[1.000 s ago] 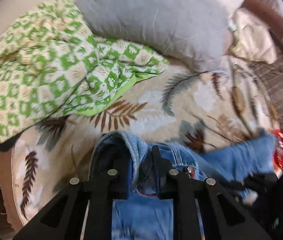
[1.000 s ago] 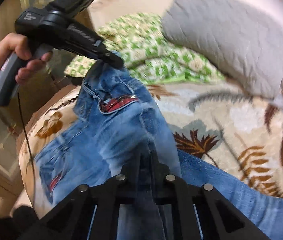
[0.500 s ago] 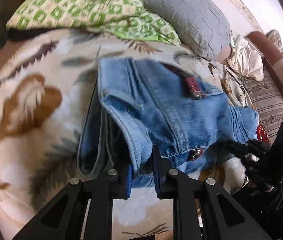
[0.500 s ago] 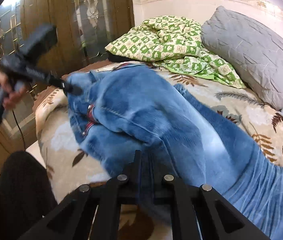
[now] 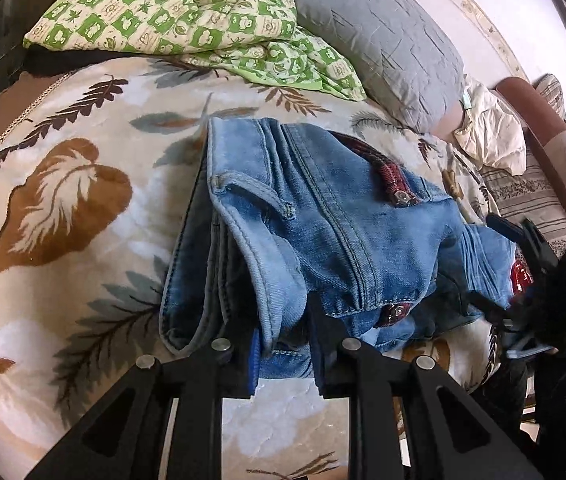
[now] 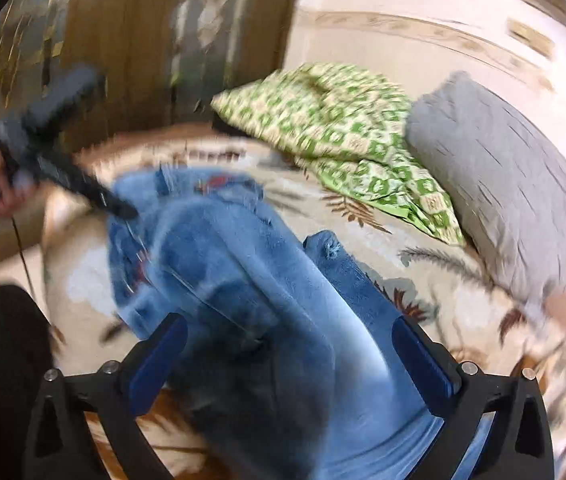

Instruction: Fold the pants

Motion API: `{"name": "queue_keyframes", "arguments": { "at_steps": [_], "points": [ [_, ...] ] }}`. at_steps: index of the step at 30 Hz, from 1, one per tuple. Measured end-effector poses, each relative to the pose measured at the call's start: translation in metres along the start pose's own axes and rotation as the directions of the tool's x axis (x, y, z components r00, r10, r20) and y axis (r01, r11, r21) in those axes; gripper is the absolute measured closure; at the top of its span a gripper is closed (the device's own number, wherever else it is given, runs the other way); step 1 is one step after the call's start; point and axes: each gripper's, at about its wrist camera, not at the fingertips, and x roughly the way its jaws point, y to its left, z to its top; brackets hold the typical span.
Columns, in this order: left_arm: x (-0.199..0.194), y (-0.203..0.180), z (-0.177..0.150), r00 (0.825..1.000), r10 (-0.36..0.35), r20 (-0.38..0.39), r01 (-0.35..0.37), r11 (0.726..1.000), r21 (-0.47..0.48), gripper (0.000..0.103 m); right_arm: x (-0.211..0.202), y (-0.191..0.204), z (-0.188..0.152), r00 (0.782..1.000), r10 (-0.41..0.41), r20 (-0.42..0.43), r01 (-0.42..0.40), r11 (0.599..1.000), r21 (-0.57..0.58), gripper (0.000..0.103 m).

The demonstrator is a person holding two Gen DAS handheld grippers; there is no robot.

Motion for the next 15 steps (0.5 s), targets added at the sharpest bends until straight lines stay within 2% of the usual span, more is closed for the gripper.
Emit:
{"name": "queue_keyframes", "arguments": {
  "at_steps": [3, 5, 7, 9, 11, 15],
  "points": [
    [-0.001, 0.001, 0.001, 1.0, 0.002, 0.002, -0.002, 1.0, 0.003, 0.082, 0.021, 0.012, 0.002, 0.998, -0.024, -0.065, 0.015, 0.992, -0.128, 0.003],
    [0.0, 0.0, 0.001, 1.0, 0.002, 0.006, -0.002, 1.0, 0.007, 0.082, 0.034, 0.021, 0.0, 0.994, -0.032, -0.105, 0.011, 0.981, -0.193, 0.023],
    [0.0, 0.0, 0.004, 1.0, -0.005, 0.01, 0.005, 1.0, 0.013, 0.082, 0.05, 0.028, -0.003, 0.986, -0.045, -0.16, 0.009, 0.975, -0.22, 0.072],
    [-0.004, -0.004, 0.005, 1.0, -0.01, 0.023, 0.01, 1.0, 0.024, 0.082, 0.062, 0.036, -0.009, 0.979, -0.082, -0.185, 0.032, 0.966, -0.258, 0.086],
    [-0.014, -0.007, 0.007, 0.999, -0.004, 0.047, 0.001, 0.999, 0.05, 0.082, 0.062, 0.044, -0.013, 0.98, -0.091, -0.178, 0.036, 0.956, -0.29, 0.09],
    [-0.035, 0.009, 0.009, 0.995, -0.04, 0.088, 0.037, 0.999, 0.031, 0.082, 0.02, 0.055, -0.016, 0.994, -0.067, -0.09, 0.03, 0.93, -0.366, 0.093]
  ]
}}
